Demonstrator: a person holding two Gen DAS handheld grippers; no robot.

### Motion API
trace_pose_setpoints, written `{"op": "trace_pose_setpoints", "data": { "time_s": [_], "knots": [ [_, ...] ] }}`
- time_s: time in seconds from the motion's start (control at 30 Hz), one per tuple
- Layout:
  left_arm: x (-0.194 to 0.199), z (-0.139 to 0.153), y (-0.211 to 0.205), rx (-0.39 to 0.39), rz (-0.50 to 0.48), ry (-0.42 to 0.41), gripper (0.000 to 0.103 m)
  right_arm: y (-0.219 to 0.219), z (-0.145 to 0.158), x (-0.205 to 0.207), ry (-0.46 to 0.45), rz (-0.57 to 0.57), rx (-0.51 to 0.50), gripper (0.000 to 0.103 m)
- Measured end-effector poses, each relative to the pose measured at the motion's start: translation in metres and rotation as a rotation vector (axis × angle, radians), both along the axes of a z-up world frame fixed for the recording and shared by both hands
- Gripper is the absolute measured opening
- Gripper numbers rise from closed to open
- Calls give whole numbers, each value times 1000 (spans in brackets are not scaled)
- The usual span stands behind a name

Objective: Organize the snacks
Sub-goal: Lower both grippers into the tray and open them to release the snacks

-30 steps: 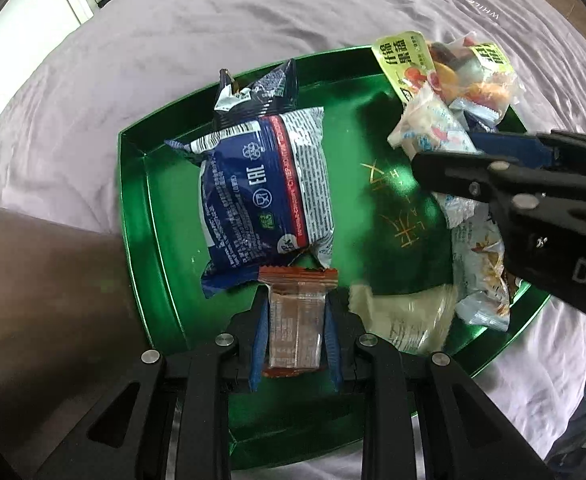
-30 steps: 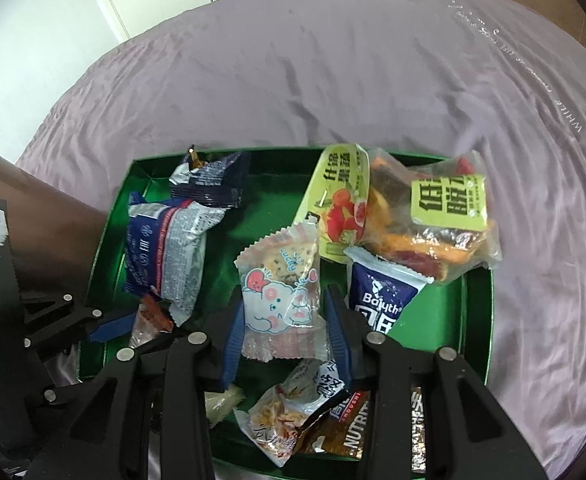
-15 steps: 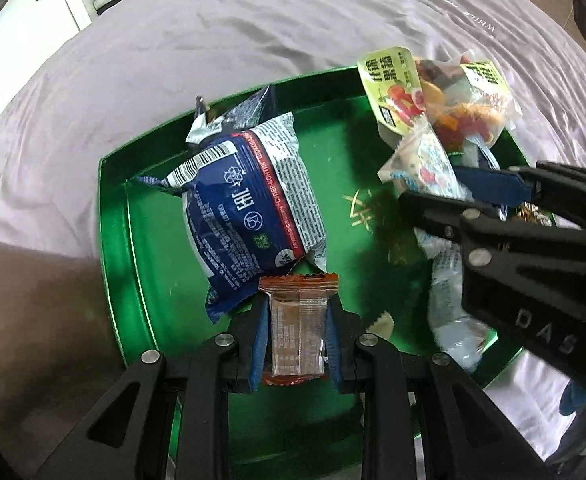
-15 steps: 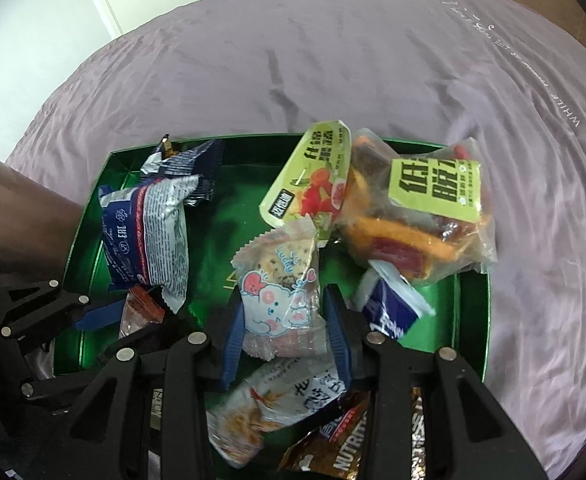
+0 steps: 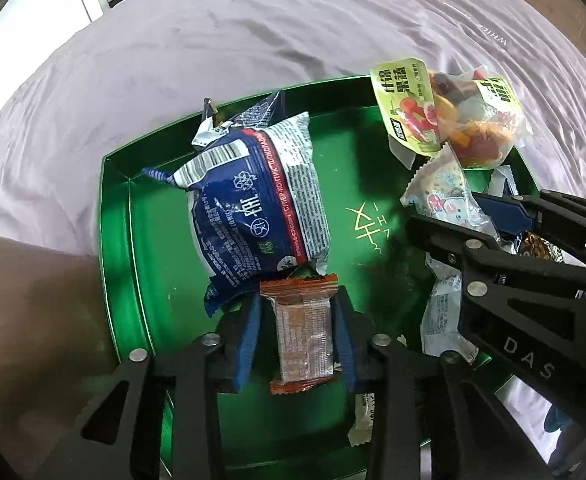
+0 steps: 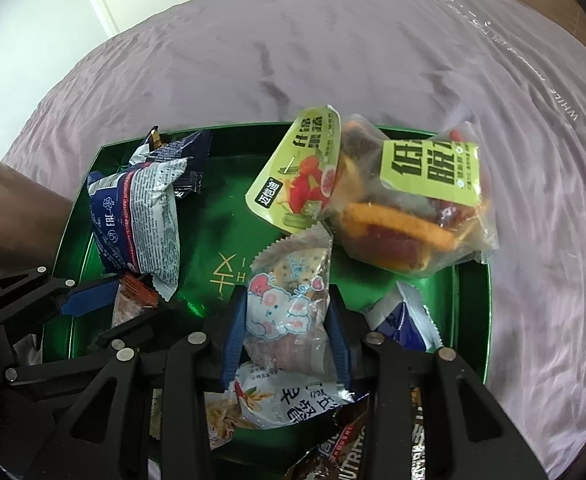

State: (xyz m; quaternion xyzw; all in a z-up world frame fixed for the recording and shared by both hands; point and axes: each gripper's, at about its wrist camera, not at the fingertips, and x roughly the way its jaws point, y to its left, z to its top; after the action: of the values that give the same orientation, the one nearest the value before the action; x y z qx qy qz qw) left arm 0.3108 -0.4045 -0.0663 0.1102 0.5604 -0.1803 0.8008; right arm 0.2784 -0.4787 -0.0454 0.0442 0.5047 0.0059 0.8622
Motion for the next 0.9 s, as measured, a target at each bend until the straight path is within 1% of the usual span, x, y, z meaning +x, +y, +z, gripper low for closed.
{"op": "trace_pose_setpoints", "data": {
  "time_s": [0.13,0.27,0.37,0.43,0.5,0.53,0.57,0.6,0.77,0.9],
  "knots": [
    [-1,-2,5,2,16,4,37,9,3,-3,-10,17,-11,0],
    [-5,-1,12,2,26,3,39,12,9,-5,-25,25,-20,0],
    [-6,1,15,-1,31,-6,46,14,16,-6,-41,32,-27,0],
    [-9,4,17,3,32,-15,48,15,20,-8,-50,34,-29,0],
    [-10,7,18,13,29,-29,52,17,24,-10,-64,34,-33,0],
    [-12,9,19,14,28,-33,52,18,26,-11,-68,32,-36,0],
    [-13,10,20,15,28,-38,52,19,28,-13,-73,32,-40,5],
    [-14,11,21,15,29,-39,52,21,31,-15,-81,31,-44,8],
    [-17,15,21,12,33,-54,52,21,43,-27,-120,21,-50,8],
    [-22,21,20,13,26,-77,52,16,60,-46,-177,-16,-60,10]
  ]
}}
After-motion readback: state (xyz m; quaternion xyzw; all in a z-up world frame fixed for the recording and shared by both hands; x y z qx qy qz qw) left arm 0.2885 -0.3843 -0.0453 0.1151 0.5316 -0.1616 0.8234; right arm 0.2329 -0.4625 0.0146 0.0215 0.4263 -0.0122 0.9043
